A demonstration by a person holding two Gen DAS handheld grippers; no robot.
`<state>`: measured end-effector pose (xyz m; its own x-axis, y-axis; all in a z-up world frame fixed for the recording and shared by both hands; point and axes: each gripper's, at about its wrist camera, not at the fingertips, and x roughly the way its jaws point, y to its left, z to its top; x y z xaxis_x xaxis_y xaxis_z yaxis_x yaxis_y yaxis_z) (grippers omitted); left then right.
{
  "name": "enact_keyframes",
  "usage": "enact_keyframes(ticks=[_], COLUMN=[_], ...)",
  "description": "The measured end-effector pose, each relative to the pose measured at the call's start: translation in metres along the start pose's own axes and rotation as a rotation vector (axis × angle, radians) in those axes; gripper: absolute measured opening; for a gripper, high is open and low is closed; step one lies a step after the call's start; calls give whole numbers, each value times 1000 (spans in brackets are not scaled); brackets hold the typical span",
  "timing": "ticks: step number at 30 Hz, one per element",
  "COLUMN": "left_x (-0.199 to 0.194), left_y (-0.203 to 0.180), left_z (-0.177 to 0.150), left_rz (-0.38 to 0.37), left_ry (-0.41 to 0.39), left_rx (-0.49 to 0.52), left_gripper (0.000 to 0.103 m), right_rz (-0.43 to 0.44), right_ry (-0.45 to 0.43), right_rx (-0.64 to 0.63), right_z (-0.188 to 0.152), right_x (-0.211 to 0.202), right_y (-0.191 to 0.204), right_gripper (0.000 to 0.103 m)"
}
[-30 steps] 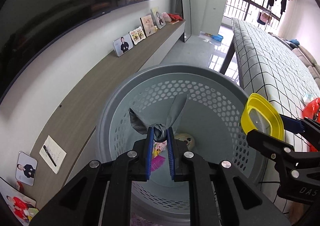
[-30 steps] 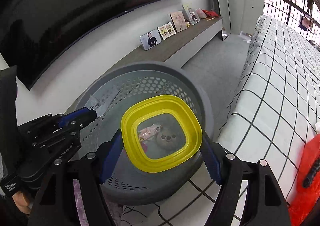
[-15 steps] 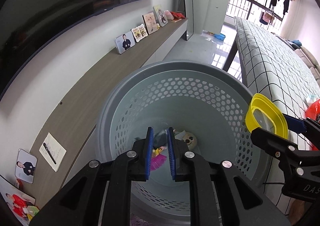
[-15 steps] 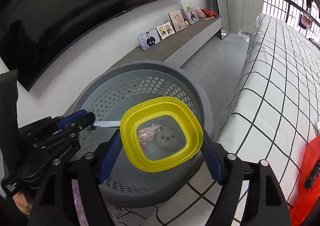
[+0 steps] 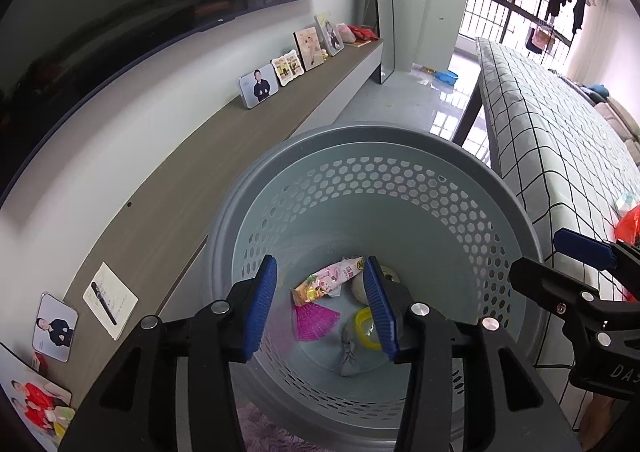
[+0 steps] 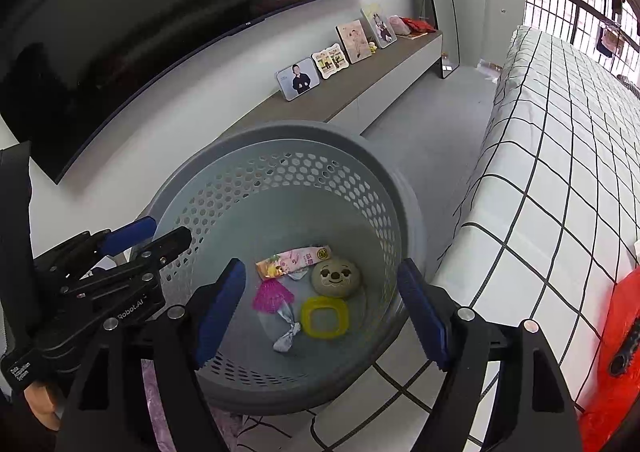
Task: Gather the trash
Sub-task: 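Carry the grey strip and yellow lid over the grey basket and open both tools, then withdraw both tools from the basket toward the red bag on the bed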
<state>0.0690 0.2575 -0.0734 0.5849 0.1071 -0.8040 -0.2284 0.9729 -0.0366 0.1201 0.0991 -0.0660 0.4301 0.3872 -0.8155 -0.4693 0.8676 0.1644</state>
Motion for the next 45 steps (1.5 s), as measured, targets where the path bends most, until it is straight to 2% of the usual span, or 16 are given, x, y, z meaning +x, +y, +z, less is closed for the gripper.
enact_keyframes(ticks=[4, 6, 11, 15, 31, 36, 45], left_x=[-4, -8, -17, -26, -44, -52, -67], left_y=[2, 4, 7, 4, -24, -43, -96], left_z=[1, 1, 5, 9, 9, 10, 11], left_rz=[6, 9, 27, 39, -2, -1, -48], left_ry=[-9, -16, -28, -43, -62, -70, -86], left_rx=[-15, -27, -42, -40, 8, 40, 91], left_gripper=[50, 57, 59, 65, 66, 66, 66], right_rz=[6, 7, 8, 6, -47, -48, -58], right_ry=[-8, -13, -29, -47, -121, -122, -134], right_rx=[6, 8, 17, 18, 114, 155, 204], right_z=[1, 0, 1, -3, -28, -43, -76], right_x=[-1, -4, -12, -25, -84, -98, -132], right_y=[-2, -4, -5, -8, -48, -65, -96], right_gripper=[75, 75, 75, 75, 75, 75, 75])
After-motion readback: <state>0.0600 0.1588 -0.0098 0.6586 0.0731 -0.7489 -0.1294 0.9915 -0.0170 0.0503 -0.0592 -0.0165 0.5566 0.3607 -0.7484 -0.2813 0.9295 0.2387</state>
